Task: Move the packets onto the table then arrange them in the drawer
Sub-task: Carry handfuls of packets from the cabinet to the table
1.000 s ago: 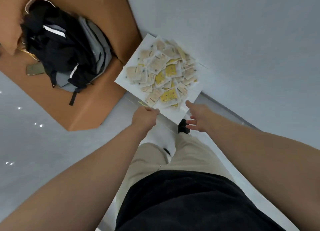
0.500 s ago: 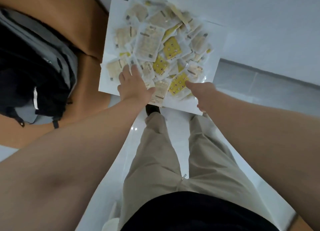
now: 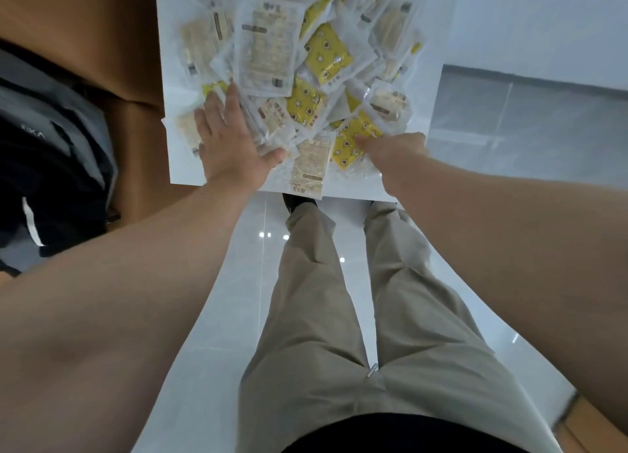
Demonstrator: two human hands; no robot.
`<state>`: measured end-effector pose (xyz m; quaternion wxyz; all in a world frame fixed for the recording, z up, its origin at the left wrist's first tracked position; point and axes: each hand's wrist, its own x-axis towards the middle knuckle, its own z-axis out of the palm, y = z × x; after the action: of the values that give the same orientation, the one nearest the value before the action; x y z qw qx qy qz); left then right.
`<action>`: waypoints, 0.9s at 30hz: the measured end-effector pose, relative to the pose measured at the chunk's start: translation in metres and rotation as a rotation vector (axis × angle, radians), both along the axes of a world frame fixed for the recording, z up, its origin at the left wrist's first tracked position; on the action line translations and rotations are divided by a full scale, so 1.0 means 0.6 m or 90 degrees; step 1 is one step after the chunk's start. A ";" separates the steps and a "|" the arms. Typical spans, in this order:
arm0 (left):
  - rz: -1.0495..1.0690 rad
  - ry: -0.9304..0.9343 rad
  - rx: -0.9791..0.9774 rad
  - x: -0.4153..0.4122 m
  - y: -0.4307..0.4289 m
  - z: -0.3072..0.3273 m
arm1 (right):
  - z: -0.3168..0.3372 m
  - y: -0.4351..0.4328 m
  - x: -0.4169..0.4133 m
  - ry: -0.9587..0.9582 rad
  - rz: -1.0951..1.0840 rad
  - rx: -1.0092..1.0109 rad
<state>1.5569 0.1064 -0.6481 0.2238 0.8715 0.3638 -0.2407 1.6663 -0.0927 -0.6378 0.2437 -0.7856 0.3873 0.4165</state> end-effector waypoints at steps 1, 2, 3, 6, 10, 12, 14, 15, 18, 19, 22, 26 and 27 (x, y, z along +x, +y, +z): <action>0.000 -0.004 0.001 -0.001 -0.001 -0.001 | -0.001 -0.001 0.000 0.004 0.011 0.005; -0.003 -0.006 0.003 -0.002 -0.002 -0.003 | -0.004 -0.003 0.000 0.006 0.024 0.007; -0.011 -0.007 0.006 -0.003 -0.004 -0.004 | -0.008 -0.007 -0.001 0.003 0.044 0.004; -0.048 -0.033 0.025 -0.016 -0.009 -0.009 | 0.000 -0.013 -0.004 -0.035 0.052 0.036; -0.082 -0.045 0.045 -0.027 -0.018 -0.009 | -0.001 -0.023 -0.014 -0.073 -0.048 0.123; -0.098 -0.034 0.055 -0.023 -0.023 -0.007 | 0.005 -0.020 -0.018 -0.080 -0.071 0.141; -0.110 -0.015 0.066 -0.017 -0.026 -0.007 | 0.009 -0.019 -0.017 -0.072 -0.077 0.168; -0.111 -0.008 0.072 -0.014 -0.026 -0.010 | 0.010 -0.021 -0.017 -0.064 -0.083 0.184; -0.112 -0.024 0.119 -0.007 -0.023 -0.012 | 0.011 -0.026 -0.014 -0.056 -0.103 0.227; -0.110 -0.035 0.128 -0.005 -0.022 -0.010 | 0.012 -0.026 -0.012 -0.056 -0.111 0.234; -0.106 -0.047 0.135 -0.001 -0.018 0.001 | 0.016 -0.033 -0.011 -0.054 -0.125 0.247; -0.108 -0.049 0.124 0.000 -0.003 0.017 | 0.025 -0.039 -0.008 -0.062 -0.127 0.260; -0.102 -0.047 0.125 0.002 0.001 0.024 | 0.031 -0.041 -0.007 -0.067 -0.125 0.261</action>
<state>1.5581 0.1071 -0.6339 0.1308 0.9238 0.3063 -0.1889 1.6623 -0.1175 -0.6194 0.4573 -0.6989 0.3558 0.4193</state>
